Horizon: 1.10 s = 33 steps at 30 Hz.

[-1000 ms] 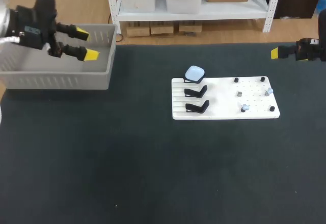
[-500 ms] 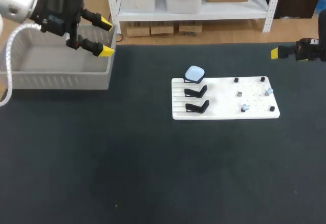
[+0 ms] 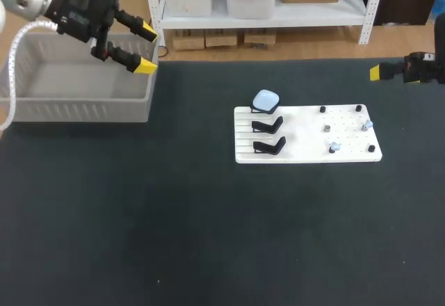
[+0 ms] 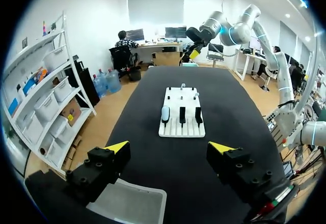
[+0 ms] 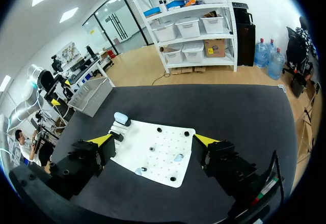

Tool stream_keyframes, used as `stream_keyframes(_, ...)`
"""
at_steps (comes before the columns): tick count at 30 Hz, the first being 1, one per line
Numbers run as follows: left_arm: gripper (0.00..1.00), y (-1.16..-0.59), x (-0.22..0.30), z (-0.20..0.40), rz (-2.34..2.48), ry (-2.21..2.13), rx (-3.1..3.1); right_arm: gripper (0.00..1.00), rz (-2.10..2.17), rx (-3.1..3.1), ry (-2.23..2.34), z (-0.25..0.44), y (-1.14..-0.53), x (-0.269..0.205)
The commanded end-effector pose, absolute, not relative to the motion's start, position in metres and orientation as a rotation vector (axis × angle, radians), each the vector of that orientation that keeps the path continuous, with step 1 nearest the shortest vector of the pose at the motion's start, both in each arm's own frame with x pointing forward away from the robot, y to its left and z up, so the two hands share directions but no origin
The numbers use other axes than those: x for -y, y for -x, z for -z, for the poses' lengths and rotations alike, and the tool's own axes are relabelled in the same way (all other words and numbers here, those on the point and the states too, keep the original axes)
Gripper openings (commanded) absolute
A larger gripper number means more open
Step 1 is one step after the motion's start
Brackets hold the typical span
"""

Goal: Pick up each earbud case from the left stands, insert the matching earbuds, close the lid, and place the case in the box.

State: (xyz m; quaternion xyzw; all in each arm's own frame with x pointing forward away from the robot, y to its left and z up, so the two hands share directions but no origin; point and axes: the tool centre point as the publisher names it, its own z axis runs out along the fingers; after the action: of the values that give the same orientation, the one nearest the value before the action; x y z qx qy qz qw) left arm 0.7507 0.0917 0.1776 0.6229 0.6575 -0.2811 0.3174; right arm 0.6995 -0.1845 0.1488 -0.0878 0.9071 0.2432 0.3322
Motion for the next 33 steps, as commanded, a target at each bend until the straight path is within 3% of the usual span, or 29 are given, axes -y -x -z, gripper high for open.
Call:
stream_keyframes(1,1.00,-0.752,-0.092,-0.177,0.742,-1.642,-1.728,1.00,-0.634,-2.371,0.229,-0.149,-0.699,0.185)
stream_keyframes(33,1.00,-0.759,-0.020,-0.126,0.968,-1.589,-1.538,1.00,-0.634,-2.371,0.229,-0.149,-0.699,0.185)
